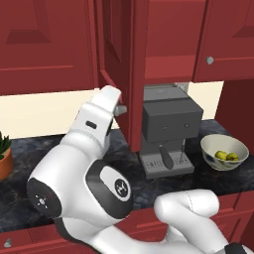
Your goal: Open the cabinet. Pick the pear and pear from the cabinet and place them into the bowl. Then close the cabinet.
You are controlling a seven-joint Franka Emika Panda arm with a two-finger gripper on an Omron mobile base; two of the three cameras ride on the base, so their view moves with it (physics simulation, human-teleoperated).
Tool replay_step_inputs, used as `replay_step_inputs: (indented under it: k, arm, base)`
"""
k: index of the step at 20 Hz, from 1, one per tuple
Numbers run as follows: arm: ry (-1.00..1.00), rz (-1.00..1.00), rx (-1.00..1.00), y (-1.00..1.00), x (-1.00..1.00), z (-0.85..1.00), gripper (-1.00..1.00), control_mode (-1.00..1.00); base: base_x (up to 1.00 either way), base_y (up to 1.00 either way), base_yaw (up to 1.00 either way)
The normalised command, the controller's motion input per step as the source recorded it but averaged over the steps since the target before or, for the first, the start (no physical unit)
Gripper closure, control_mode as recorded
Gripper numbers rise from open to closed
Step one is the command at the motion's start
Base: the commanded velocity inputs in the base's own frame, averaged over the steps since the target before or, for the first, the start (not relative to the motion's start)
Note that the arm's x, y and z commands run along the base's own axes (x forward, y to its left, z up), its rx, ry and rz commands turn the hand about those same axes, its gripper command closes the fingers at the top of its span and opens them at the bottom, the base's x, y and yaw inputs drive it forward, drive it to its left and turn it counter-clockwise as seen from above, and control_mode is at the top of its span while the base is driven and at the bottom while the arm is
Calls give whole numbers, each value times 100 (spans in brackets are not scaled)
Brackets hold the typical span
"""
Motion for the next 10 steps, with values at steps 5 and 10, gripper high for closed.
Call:
replay_step_inputs:
  k: [5, 10]
  arm:
    - [0, -9, 0, -35, 0, 0, -100, -100]
    - [0, -4, 0, -50, 0, 0, -100, -100]
  base:
    - [0, 0, 0]
    - [0, 0, 0]
